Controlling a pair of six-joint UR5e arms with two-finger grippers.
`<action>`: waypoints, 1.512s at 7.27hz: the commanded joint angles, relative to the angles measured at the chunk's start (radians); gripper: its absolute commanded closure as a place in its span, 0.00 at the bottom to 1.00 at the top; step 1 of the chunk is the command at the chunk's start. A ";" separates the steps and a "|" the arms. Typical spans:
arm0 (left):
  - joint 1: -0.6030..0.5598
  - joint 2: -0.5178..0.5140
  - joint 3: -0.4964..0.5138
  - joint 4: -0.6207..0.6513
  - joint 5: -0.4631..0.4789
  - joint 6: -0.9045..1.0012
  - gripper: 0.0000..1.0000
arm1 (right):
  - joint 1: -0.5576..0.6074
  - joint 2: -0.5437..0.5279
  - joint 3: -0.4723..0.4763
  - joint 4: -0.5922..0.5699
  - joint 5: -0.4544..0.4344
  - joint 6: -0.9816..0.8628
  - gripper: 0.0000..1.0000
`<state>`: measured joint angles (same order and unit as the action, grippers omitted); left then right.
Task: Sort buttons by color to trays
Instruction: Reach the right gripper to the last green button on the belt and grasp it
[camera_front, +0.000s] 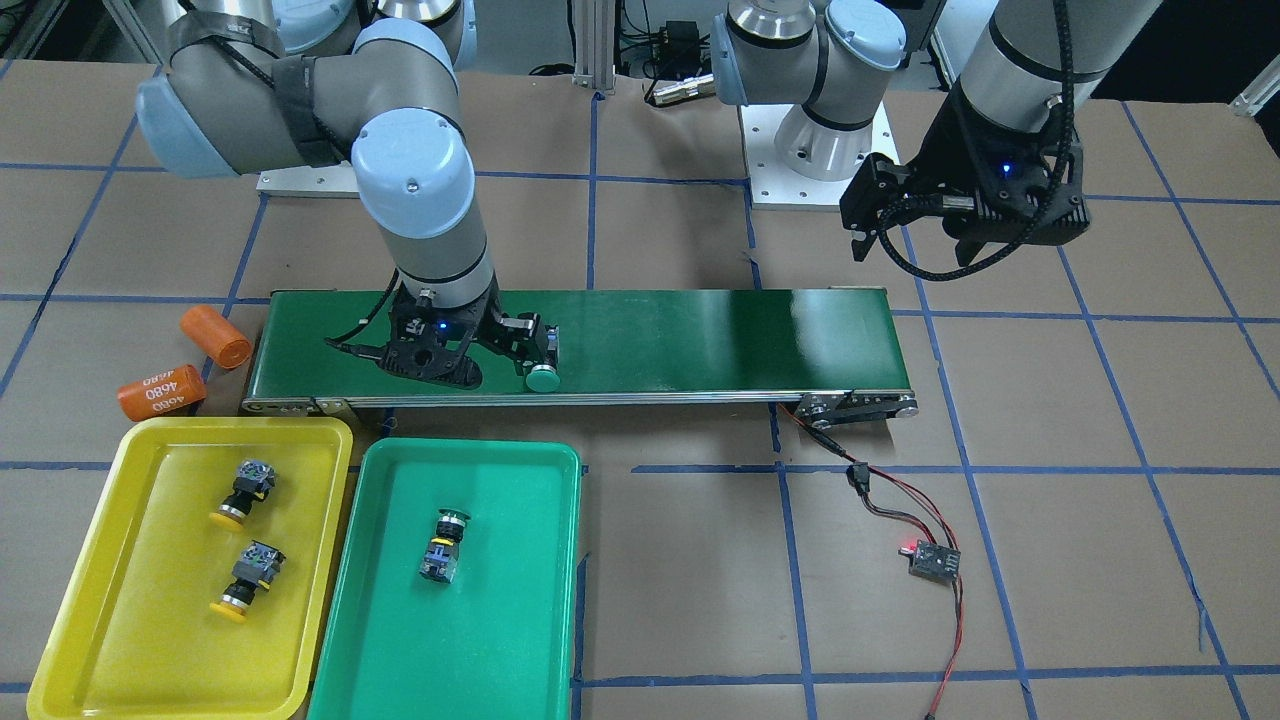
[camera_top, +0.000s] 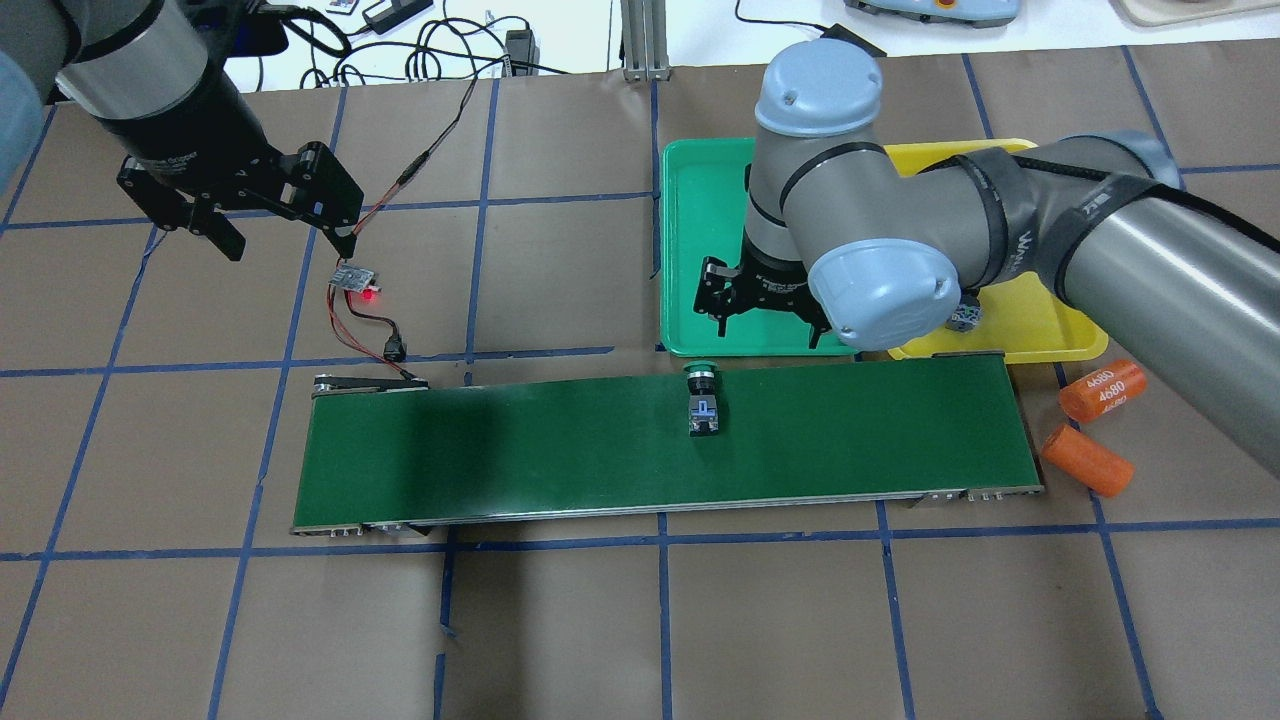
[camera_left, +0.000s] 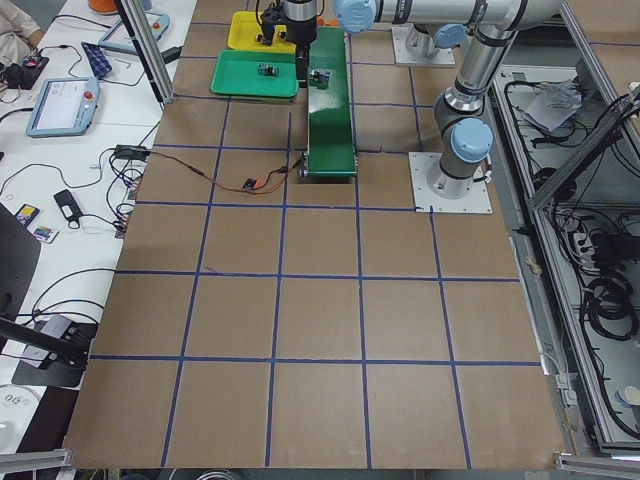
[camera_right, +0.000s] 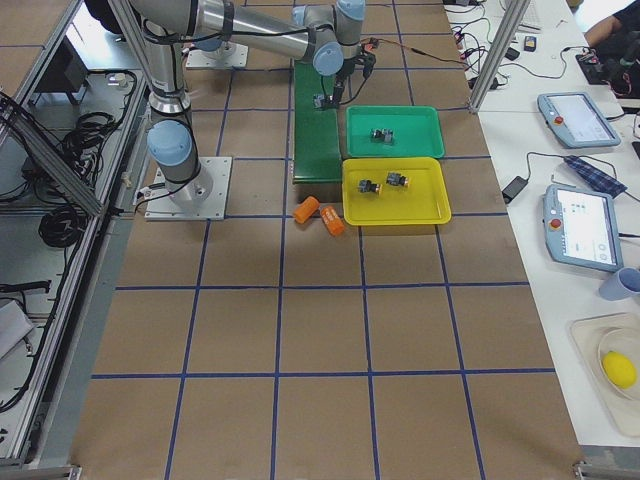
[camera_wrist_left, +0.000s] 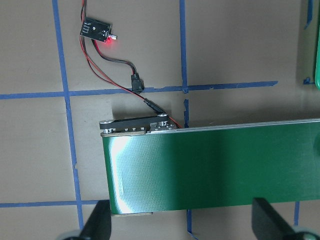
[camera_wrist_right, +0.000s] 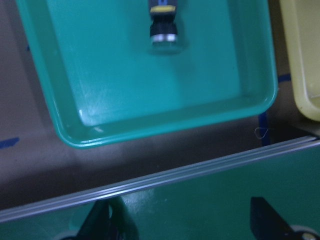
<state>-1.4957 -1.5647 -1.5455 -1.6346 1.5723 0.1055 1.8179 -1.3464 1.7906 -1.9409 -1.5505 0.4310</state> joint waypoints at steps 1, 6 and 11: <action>0.000 0.000 -0.001 -0.001 0.000 -0.001 0.00 | 0.020 0.007 0.035 0.000 0.003 0.002 0.00; 0.000 0.000 0.002 -0.001 0.000 -0.001 0.00 | 0.020 0.079 0.044 -0.009 0.052 -0.015 0.00; 0.000 0.000 0.004 -0.002 0.000 -0.003 0.00 | 0.020 0.053 0.015 0.002 0.030 -0.014 1.00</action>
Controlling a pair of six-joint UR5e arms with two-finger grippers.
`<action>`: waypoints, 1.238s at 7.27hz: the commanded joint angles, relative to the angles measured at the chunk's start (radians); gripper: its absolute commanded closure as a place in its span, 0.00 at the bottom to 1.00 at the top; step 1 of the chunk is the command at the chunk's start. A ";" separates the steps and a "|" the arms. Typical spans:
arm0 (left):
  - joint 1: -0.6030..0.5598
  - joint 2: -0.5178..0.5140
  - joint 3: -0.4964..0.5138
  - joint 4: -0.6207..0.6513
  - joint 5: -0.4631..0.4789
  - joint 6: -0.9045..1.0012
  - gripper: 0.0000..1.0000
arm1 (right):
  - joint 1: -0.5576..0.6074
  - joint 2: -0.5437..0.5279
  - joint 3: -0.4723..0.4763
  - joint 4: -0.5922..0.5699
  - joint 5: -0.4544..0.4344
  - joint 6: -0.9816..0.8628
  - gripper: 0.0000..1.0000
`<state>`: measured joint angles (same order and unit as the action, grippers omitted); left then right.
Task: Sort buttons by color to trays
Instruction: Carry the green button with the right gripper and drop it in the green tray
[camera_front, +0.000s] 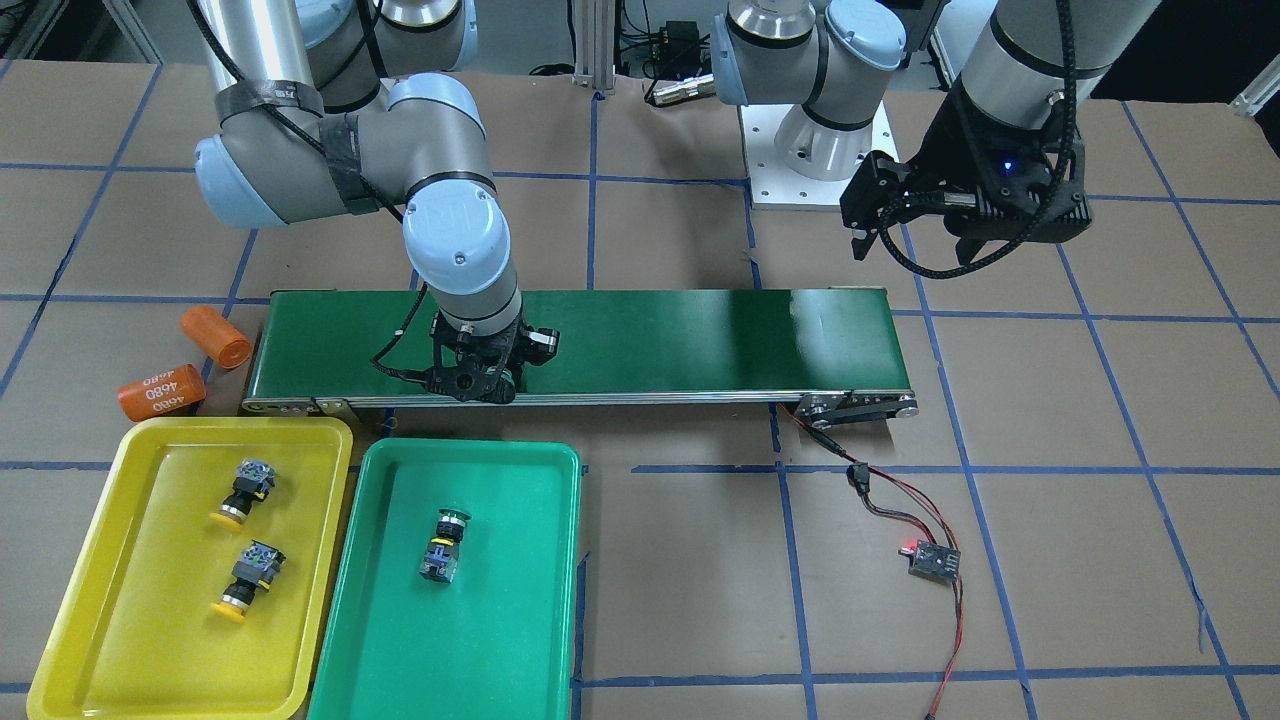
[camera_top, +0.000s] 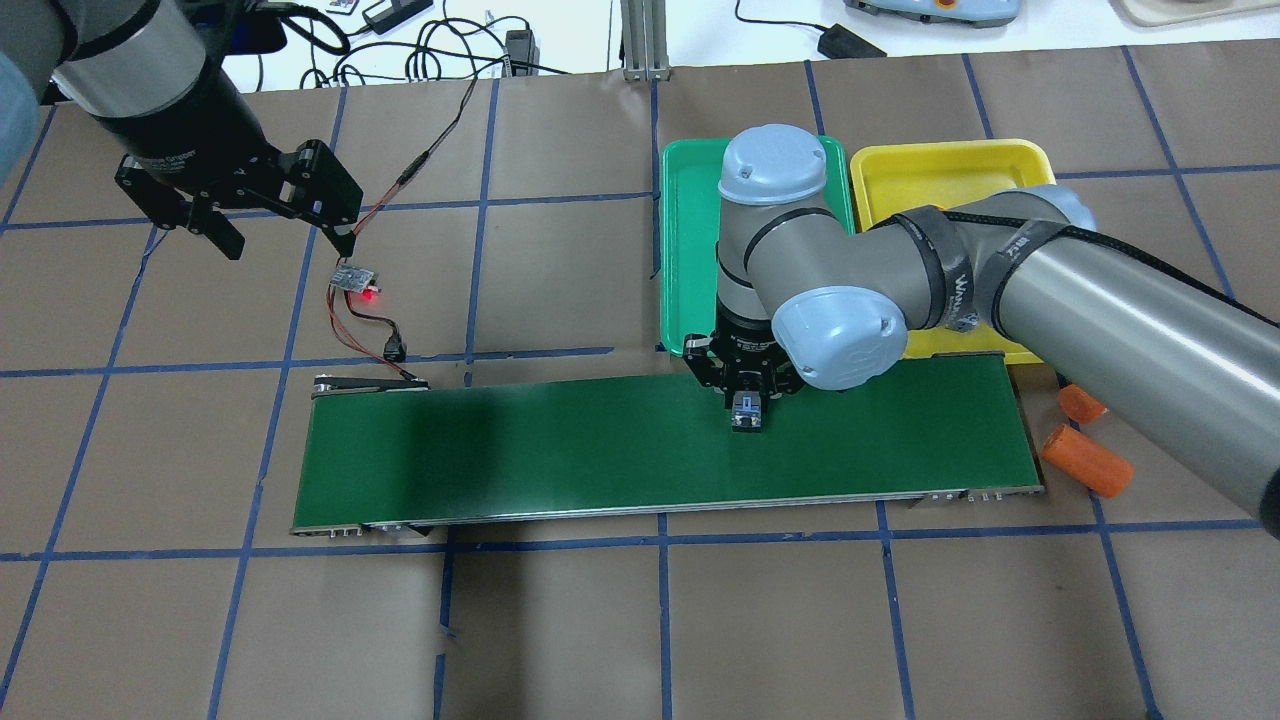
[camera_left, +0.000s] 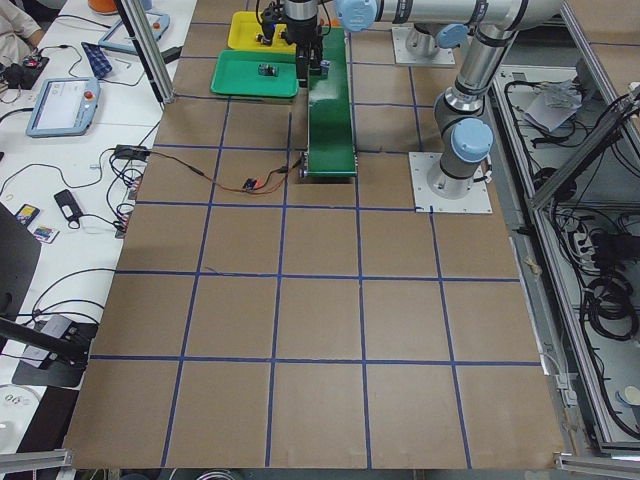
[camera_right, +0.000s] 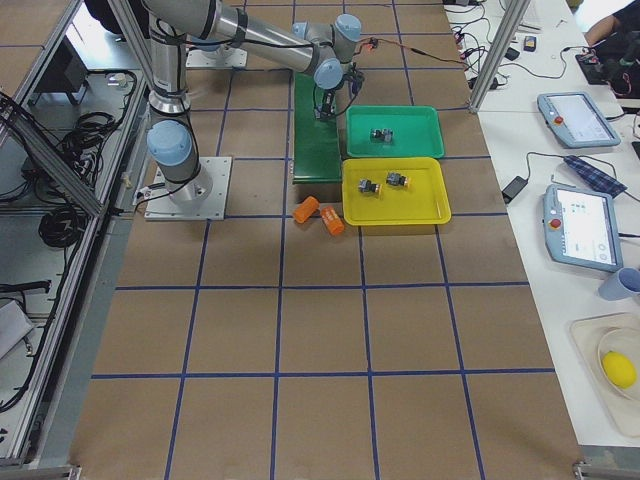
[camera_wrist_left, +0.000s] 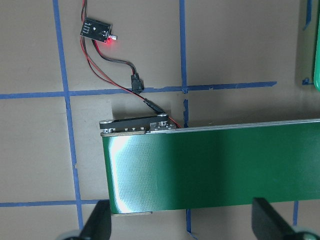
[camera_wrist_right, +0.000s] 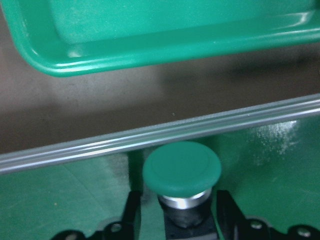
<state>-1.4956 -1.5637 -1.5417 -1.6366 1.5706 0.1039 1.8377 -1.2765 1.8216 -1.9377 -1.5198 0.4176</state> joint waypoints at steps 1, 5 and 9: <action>0.000 0.017 0.000 -0.003 0.003 0.000 0.00 | -0.009 -0.029 -0.030 -0.004 0.000 -0.002 1.00; 0.000 0.036 0.002 -0.005 0.020 0.000 0.00 | -0.147 0.067 -0.249 -0.047 -0.071 -0.138 1.00; -0.002 0.034 0.002 -0.003 0.020 0.000 0.00 | -0.196 0.296 -0.260 -0.326 -0.099 -0.188 0.13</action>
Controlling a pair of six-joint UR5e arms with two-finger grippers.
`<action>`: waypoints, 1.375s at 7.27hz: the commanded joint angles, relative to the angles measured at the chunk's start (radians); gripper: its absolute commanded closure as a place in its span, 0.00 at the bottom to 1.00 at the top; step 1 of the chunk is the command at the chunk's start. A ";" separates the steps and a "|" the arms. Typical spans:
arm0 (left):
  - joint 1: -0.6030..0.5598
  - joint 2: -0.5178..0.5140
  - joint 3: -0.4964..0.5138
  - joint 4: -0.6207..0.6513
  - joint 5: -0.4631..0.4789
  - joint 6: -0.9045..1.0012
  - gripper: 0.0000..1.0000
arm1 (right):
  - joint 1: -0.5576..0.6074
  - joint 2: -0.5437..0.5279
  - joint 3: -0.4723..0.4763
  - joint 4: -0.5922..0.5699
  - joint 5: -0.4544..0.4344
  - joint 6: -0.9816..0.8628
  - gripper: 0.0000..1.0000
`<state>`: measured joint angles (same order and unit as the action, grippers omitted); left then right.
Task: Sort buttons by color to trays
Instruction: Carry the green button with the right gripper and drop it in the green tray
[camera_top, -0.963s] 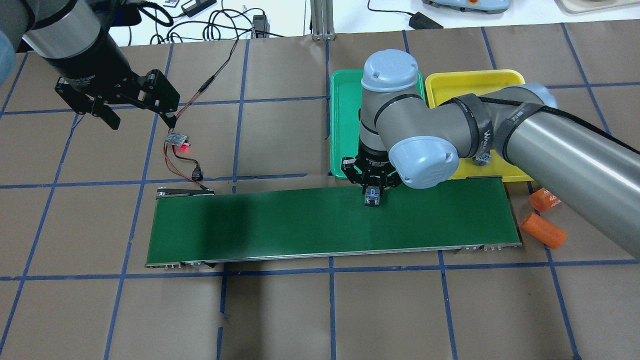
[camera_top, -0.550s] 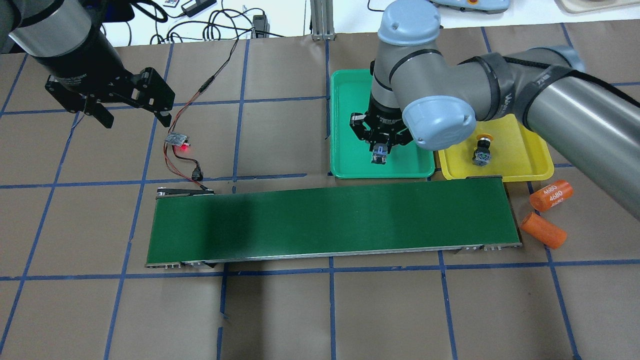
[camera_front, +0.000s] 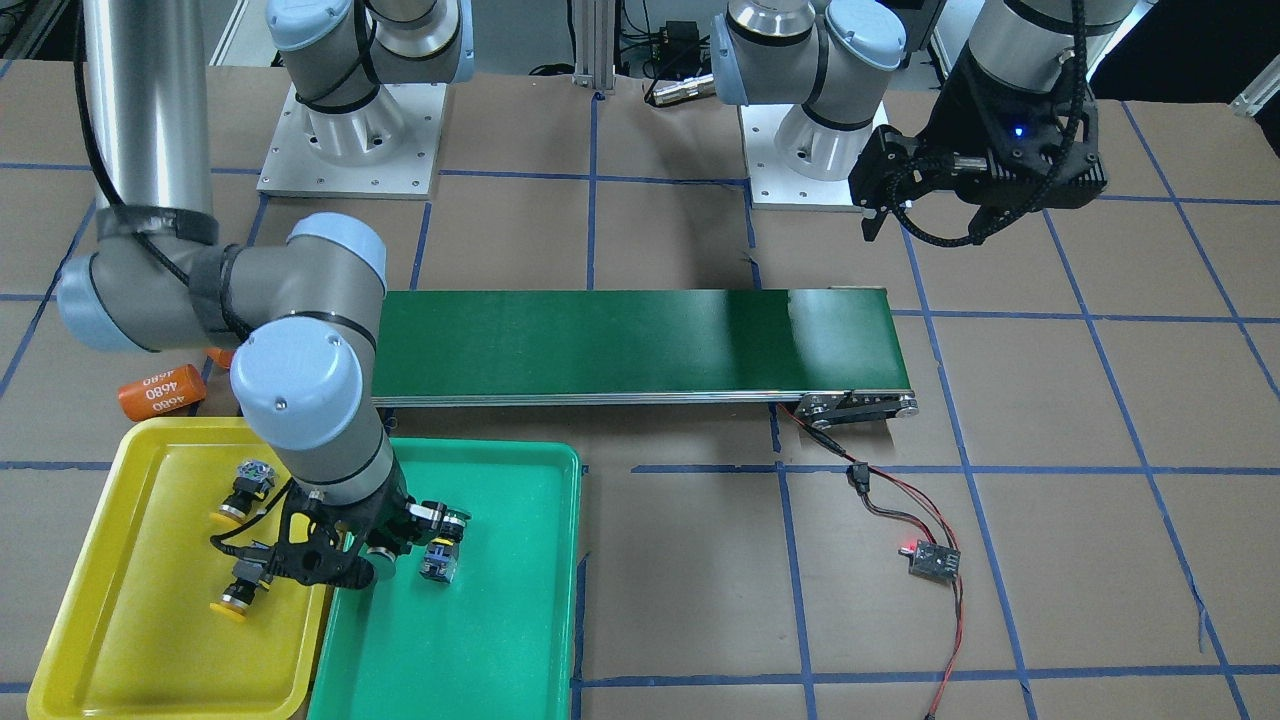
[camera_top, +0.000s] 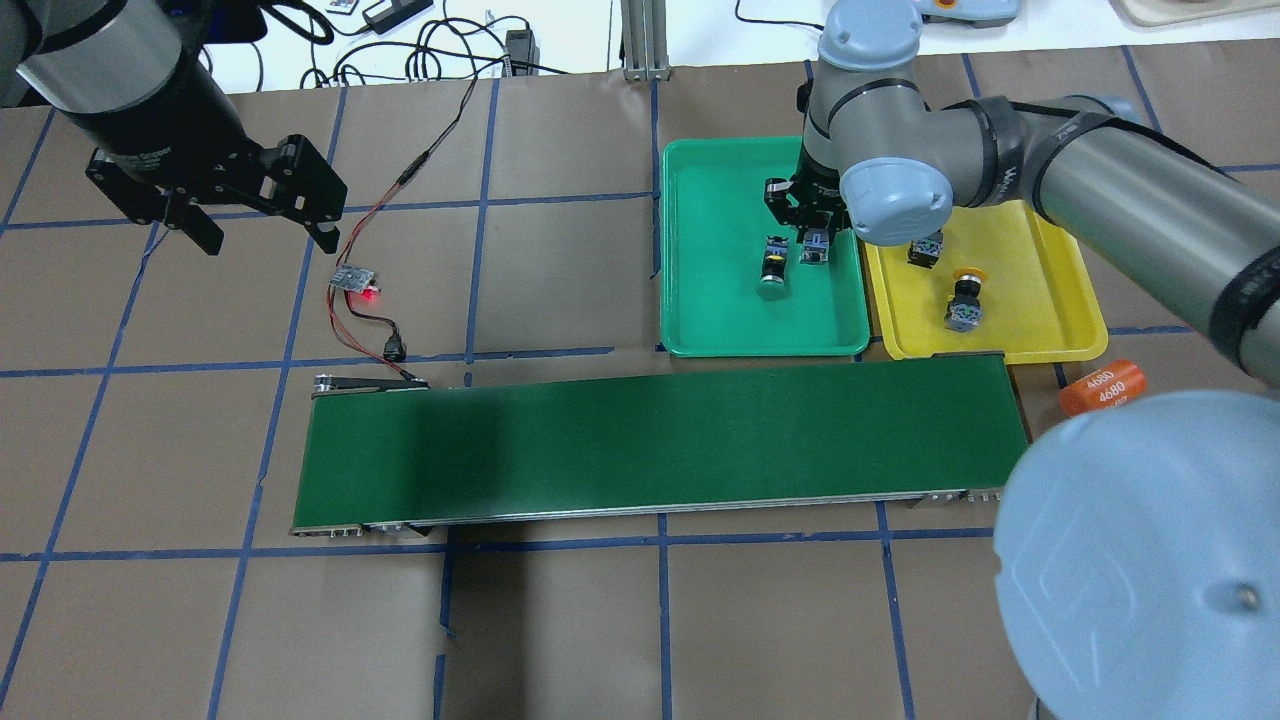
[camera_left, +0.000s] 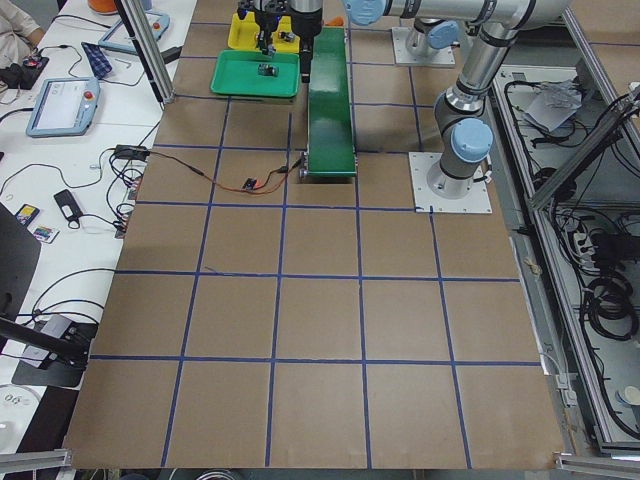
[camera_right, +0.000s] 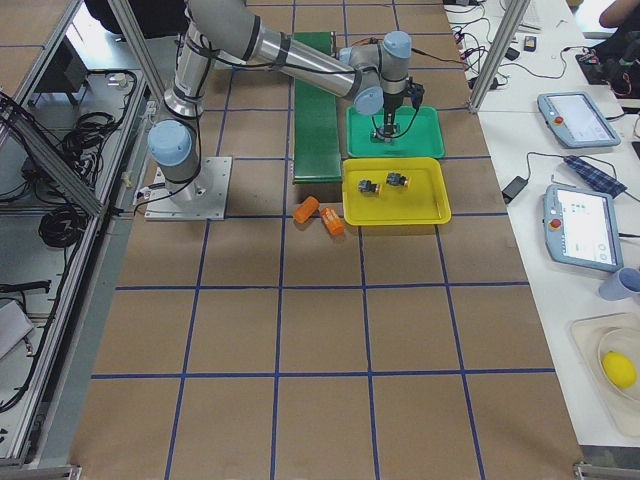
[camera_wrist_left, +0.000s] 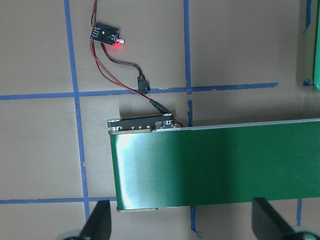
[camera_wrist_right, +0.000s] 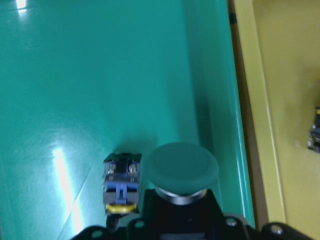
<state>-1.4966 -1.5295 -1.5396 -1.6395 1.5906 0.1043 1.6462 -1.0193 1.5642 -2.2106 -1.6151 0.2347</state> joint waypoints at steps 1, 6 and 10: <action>-0.001 0.002 -0.001 0.001 0.000 0.000 0.00 | -0.008 0.028 -0.001 -0.040 -0.003 -0.006 0.00; -0.002 -0.003 0.009 -0.002 0.000 0.000 0.00 | -0.011 -0.411 0.060 0.462 -0.002 0.006 0.00; -0.002 -0.001 0.009 -0.003 0.000 0.000 0.00 | -0.052 -0.679 0.161 0.776 0.012 0.002 0.00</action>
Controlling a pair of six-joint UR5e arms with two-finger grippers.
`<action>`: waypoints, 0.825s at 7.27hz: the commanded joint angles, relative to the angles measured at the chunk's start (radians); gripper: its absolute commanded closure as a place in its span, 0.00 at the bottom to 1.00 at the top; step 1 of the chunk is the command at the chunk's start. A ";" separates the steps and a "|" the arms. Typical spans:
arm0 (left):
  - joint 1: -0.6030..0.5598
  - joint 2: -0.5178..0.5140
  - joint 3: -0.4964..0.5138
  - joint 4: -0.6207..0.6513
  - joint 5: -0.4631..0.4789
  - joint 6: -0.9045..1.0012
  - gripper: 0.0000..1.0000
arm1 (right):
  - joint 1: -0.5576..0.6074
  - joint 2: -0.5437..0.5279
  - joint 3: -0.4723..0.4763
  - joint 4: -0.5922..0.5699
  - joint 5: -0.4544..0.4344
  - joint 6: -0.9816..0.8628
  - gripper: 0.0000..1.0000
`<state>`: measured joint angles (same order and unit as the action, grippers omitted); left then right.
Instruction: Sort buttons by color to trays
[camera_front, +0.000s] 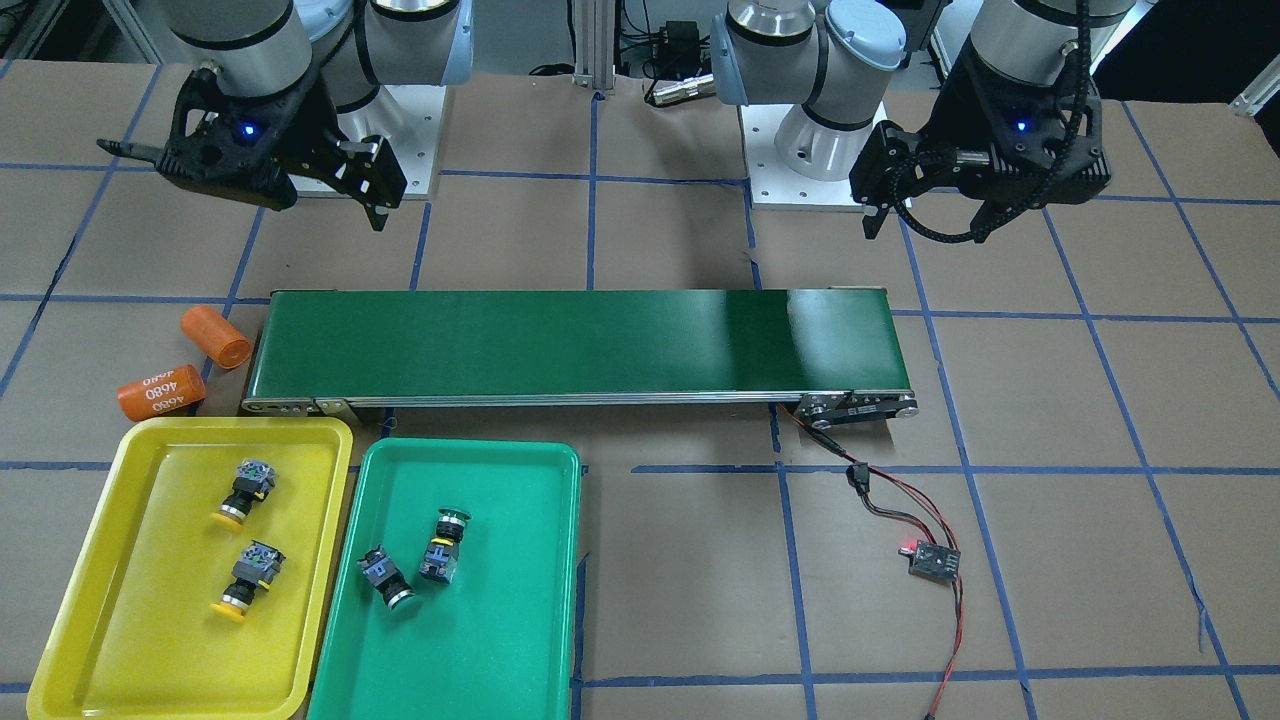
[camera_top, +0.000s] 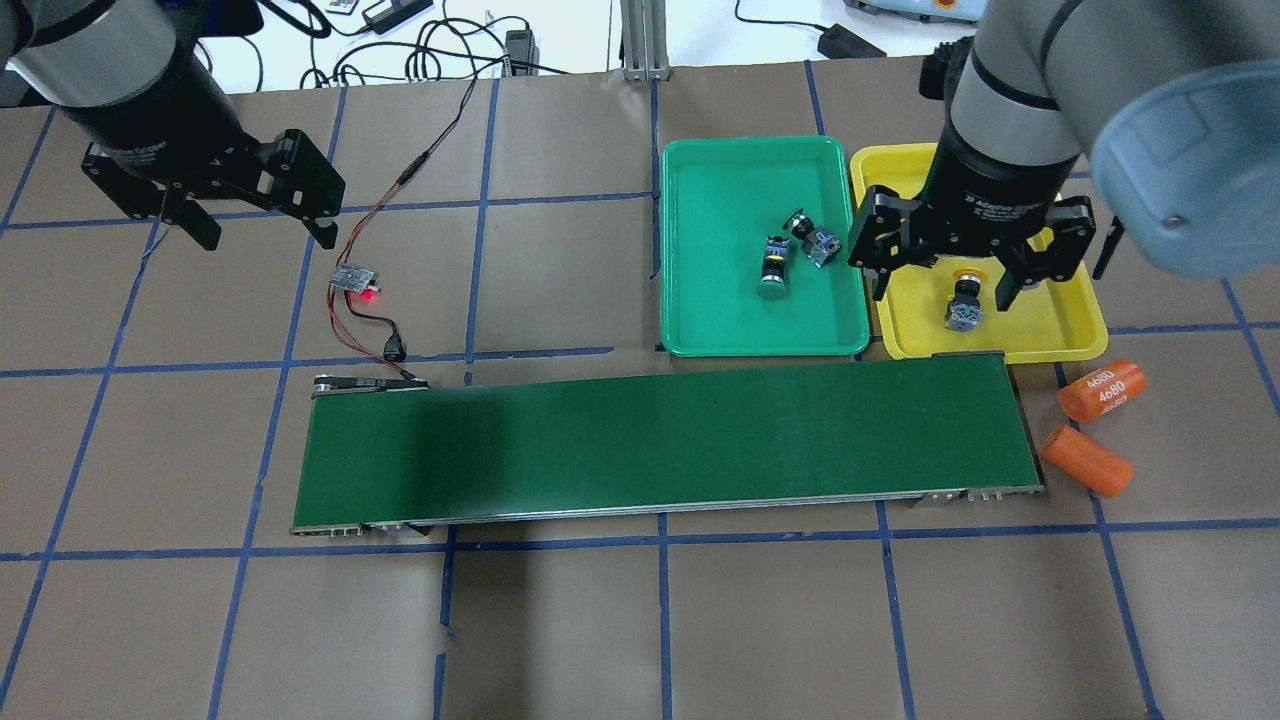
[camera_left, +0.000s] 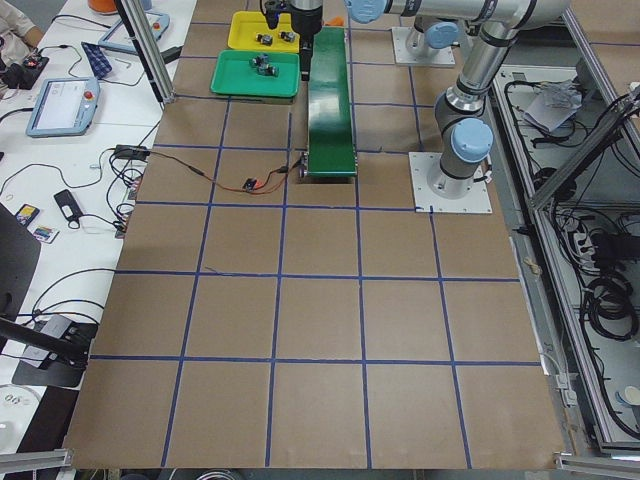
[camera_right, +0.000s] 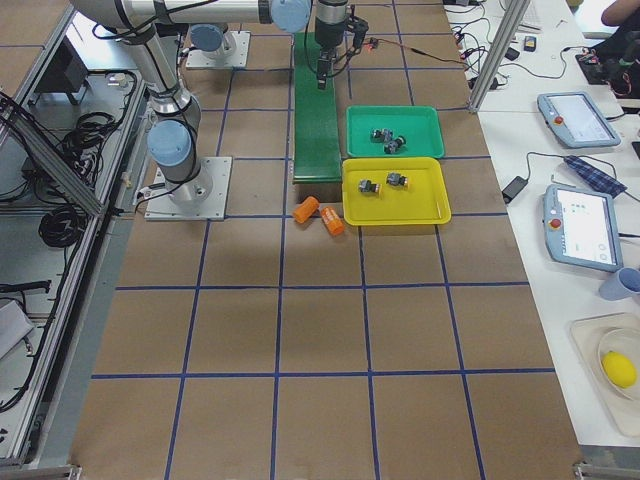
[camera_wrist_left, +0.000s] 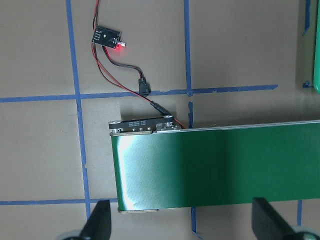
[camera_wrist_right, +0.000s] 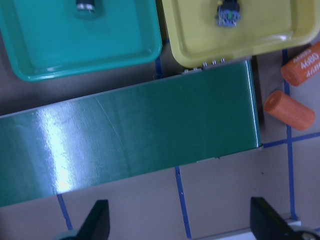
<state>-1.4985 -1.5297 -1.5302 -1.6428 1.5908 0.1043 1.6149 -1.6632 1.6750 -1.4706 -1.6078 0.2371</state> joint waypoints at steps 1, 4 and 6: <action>0.000 0.003 0.001 -0.002 0.000 0.000 0.00 | -0.032 -0.036 0.069 -0.018 0.005 -0.010 0.00; 0.000 0.000 -0.001 -0.002 0.000 0.000 0.00 | -0.041 -0.038 0.065 -0.024 0.006 -0.009 0.00; -0.002 0.003 -0.001 -0.002 0.000 0.000 0.00 | -0.036 -0.038 0.062 -0.024 0.006 -0.009 0.00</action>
<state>-1.4996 -1.5290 -1.5315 -1.6444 1.5907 0.1044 1.5763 -1.7007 1.7396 -1.4940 -1.6018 0.2285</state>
